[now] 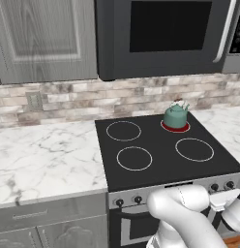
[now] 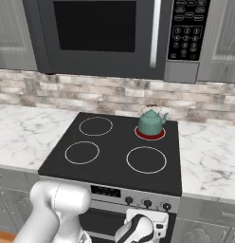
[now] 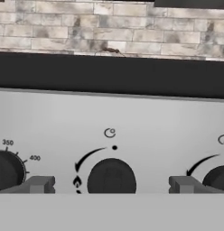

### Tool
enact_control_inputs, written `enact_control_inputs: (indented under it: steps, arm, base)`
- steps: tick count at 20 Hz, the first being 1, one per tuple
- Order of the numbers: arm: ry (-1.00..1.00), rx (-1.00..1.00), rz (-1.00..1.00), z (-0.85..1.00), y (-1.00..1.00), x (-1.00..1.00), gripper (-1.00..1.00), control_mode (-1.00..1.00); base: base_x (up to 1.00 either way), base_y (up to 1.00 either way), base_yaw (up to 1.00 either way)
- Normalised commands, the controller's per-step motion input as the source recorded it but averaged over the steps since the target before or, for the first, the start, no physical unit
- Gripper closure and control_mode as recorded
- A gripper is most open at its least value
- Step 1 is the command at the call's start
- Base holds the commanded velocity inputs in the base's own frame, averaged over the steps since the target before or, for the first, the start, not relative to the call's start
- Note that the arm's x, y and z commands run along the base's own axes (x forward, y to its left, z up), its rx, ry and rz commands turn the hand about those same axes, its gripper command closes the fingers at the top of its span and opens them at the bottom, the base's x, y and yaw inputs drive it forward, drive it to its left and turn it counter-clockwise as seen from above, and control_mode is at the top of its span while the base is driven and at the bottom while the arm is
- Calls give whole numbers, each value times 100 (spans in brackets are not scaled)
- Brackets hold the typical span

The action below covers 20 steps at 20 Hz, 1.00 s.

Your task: Lower the heat of the kettle.

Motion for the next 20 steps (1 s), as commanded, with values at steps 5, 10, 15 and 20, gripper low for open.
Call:
enact_control_inputs:
  steps: [5,10,15,20]
  arm:
    - [0,0,0,0,0,6,-100,-100]
    - [0,1,0,0,0,5,-100,-100]
    - [0,0,0,0,0,4,-100,-100]
    - [1,0,0,-1,0,5,-100,-100]
  base:
    - [0,0,0]
    - [0,0,0]
    - [0,0,0]
    - [0,0,0]
